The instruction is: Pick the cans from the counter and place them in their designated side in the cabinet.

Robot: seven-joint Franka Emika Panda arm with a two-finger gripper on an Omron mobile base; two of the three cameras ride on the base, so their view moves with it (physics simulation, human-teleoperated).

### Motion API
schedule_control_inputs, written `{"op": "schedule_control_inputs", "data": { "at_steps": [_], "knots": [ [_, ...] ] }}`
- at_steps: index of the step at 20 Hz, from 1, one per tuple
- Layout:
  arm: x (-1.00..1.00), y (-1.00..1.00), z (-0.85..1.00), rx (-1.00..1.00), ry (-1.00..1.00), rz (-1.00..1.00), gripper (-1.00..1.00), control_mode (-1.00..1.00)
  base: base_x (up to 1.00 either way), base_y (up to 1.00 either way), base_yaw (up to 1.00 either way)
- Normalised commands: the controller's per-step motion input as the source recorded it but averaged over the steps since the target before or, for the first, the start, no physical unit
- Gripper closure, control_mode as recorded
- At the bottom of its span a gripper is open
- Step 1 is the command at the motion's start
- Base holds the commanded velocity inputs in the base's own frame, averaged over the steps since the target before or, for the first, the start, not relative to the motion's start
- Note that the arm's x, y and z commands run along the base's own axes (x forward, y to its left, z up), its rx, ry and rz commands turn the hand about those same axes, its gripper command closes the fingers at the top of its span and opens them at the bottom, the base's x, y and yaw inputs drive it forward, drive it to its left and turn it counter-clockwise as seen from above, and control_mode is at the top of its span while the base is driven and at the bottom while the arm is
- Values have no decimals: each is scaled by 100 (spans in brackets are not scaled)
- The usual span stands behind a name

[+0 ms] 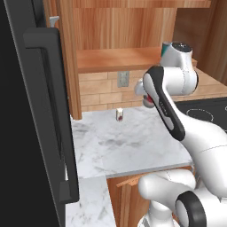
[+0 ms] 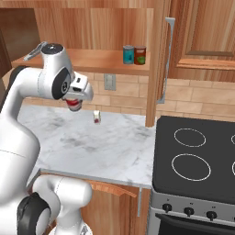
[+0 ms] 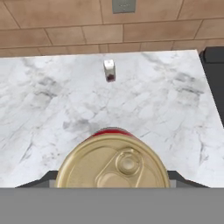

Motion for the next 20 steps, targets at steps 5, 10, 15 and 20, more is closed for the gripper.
{"op": "schedule_control_inputs", "data": {
  "at_steps": [5, 10, 15, 20],
  "knots": [
    [22, -1, 23, -1, 0, 0, 100, -100, 0, 0, 0],
    [17, -8, 28, -1, -1, 0, 100, -100, 0, 0, 0],
    [15, -12, 25, -1, -3, 0, 100, -100, 0, 0, 0],
    [22, -14, 22, 0, -5, 0, 100, -100, 0, 0, 0]
  ]
}}
